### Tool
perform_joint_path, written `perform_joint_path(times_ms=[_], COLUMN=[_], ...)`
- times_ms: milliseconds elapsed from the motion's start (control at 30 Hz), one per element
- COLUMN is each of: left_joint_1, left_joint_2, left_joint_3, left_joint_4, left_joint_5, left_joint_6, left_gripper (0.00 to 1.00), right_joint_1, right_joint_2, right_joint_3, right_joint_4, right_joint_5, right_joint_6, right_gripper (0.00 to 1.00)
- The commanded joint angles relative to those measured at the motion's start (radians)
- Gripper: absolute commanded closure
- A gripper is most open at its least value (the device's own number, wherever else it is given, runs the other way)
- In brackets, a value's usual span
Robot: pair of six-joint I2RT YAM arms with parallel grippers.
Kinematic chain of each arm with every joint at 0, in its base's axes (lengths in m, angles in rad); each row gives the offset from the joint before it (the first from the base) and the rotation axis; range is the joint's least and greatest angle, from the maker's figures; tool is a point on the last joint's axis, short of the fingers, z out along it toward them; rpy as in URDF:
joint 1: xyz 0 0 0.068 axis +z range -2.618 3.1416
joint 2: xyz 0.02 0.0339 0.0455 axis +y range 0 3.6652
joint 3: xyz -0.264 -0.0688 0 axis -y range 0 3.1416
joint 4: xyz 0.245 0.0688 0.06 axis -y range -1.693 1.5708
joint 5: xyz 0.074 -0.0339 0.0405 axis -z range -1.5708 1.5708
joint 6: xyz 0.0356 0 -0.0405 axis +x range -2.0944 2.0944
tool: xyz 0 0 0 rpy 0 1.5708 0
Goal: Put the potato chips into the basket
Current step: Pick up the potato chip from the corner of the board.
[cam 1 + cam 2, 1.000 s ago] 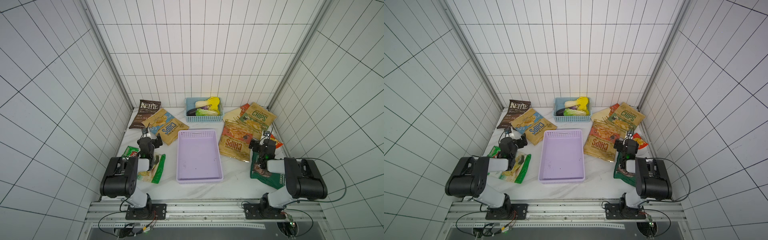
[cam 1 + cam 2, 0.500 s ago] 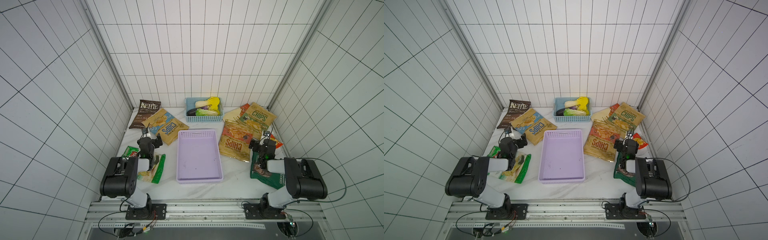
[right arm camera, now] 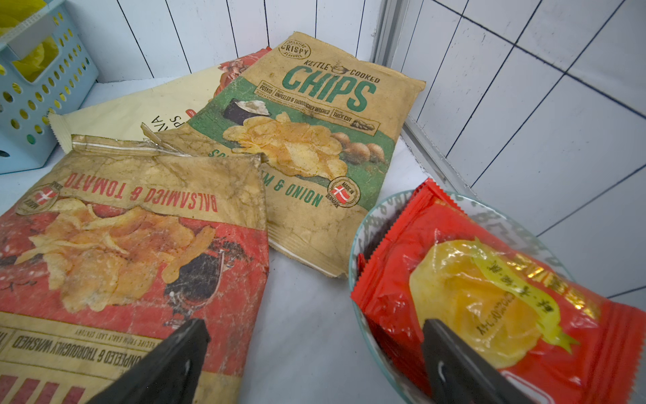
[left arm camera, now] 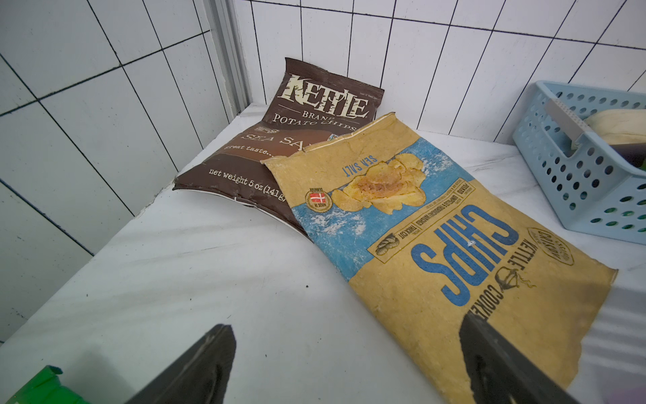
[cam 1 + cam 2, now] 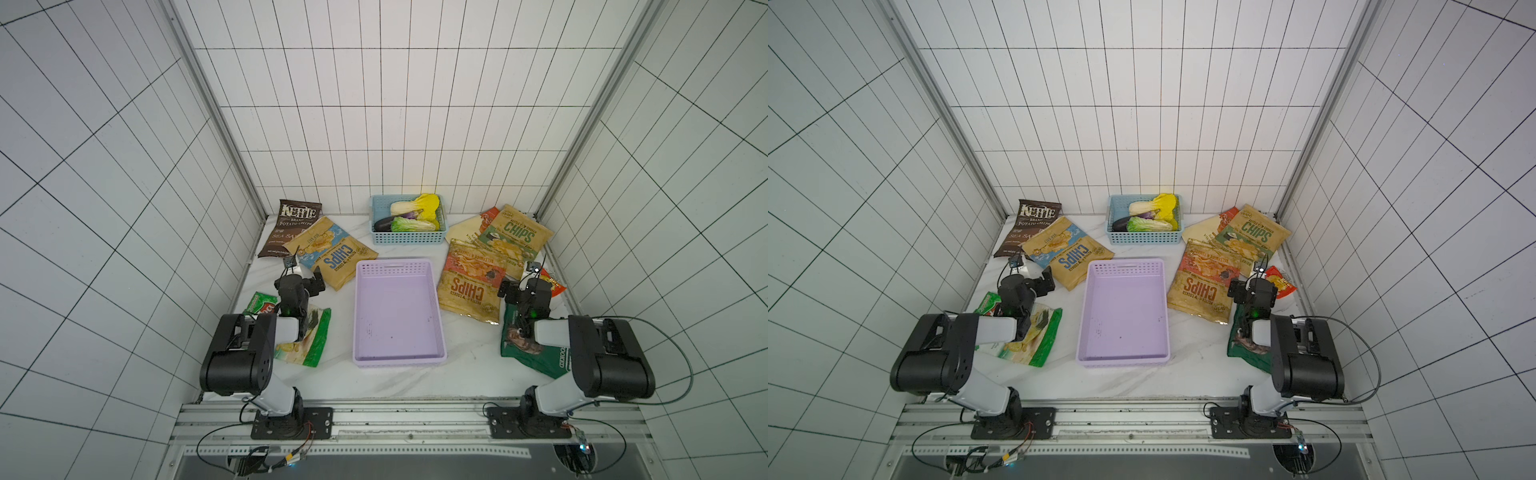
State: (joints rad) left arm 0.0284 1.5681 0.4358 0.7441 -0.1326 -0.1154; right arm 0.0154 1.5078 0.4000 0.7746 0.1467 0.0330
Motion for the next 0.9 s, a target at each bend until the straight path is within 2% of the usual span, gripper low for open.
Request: perform_joint_path(times_ms=[0,100,167,233,267,367,533,600,700,867], left_joint_1=[0.035,0.037,0.036,0.036,0.036,0.035,0.034,0.036,0.032,0.039], left_joint_2=[-0.06,-0.135,-0.143,-0.174,-0.197,-0.275,-0.281,-0.274,-0.291,-0.27], left_joint_3=[0.034,0.202,0.262,0.272,0.279,0.34,0.61,0.641,0.533,0.531], left_joint_4=[-0.032,-0.478,-0.613,-0.672,-0.712,-0.894,-1.378,-1.443,-1.35,-1.356], left_joint_5=[0.069,0.104,0.127,0.141,0.164,0.289,0.485,0.553,0.628,0.625], left_joint_6=[-0.011,0.013,0.035,0.045,0.057,0.069,0.119,0.13,0.15,0.15], left_gripper=[0.02,0.02,0.02,0.02,0.02,0.02,0.02,0.02,0.02,0.02], right_joint_1=[0.057,0.081,0.074,0.056,0.041,-0.003,-0.003,-0.006,-0.005,-0.005], right_joint_2=[-0.147,-0.293,-0.368,-0.424,-0.449,-0.534,-0.701,-0.765,-0.893,-1.097], right_joint_3=[0.082,0.21,0.274,0.302,0.296,0.264,0.175,0.131,0.049,-0.057], right_joint_4=[-0.226,-0.624,-0.847,-1.022,-1.069,-1.119,-1.303,-1.369,-1.423,-1.503], right_joint_5=[0.154,0.258,0.321,0.323,0.302,0.128,-0.02,-0.061,-0.114,-0.072], right_joint_6=[0.014,0.214,0.419,0.63,0.724,0.794,1.038,1.124,1.234,1.399], right_gripper=[0.01,0.01,0.01,0.01,0.01,0.0,0.17,0.2,0.3,0.33])
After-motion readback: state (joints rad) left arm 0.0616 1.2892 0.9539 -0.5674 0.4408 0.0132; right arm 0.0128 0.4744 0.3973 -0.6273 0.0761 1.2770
